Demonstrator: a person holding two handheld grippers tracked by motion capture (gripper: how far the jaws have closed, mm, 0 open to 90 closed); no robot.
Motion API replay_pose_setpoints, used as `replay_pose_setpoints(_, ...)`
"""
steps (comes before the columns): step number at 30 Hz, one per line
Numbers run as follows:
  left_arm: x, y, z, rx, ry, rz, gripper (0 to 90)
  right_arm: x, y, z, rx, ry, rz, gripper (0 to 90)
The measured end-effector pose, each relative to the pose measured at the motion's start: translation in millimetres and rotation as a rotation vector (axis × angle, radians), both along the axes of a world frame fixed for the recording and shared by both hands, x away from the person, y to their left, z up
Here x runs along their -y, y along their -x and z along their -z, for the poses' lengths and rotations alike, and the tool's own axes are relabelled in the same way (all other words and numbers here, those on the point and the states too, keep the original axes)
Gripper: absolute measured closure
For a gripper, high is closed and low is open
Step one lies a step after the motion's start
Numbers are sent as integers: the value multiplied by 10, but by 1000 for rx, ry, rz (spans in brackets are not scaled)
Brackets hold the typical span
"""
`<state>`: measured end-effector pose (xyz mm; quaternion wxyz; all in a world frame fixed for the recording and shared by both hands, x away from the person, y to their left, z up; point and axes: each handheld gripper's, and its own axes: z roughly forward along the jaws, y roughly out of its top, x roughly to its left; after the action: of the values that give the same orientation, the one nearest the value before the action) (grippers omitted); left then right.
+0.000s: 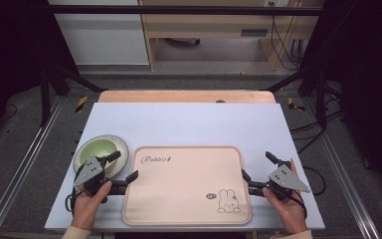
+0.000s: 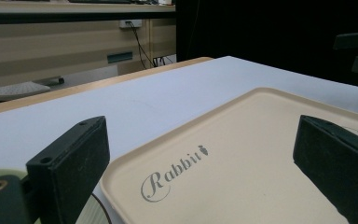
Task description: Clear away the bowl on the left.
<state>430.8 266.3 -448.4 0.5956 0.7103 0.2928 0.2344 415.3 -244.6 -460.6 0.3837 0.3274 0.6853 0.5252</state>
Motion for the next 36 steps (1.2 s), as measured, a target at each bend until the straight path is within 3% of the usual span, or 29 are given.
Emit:
replay_pose_setpoints(8, 58, 12, -28, 4, -5, 22, 24, -8, -7, 20, -19, -7, 3, 36)
replay_pose_setpoints(11, 56, 8, -53, 4, 21, 4, 23, 7, 5, 30, -20, -17, 9, 36)
replay_pose_setpoints(13, 39, 11, -69, 9, 10, -10, 23, 13, 11, 27, -19, -23, 8, 36)
replay_pose_setpoints(19, -149, 62, -173, 43, 52, -78, 24, 13, 25, -15, -3, -39, 7, 36)
replay_pose_setpoints(25, -317, 79, -216, 64, 30, -129, 24, 15, 32, -24, -6, -35, 16, 34)
replay_pose_setpoints(27, -370, 79, -228, 63, 41, -145, 26, 10, 31, -26, -6, -38, 17, 34)
replay_pose_setpoints(32, -451, 47, -259, 64, 8, -182, 34, -3, 33, -38, -3, -32, 12, 34)
replay_pose_setpoints(36, -508, 11, -306, 55, 12, -212, 39, 13, 37, -62, 3, -35, 17, 34)
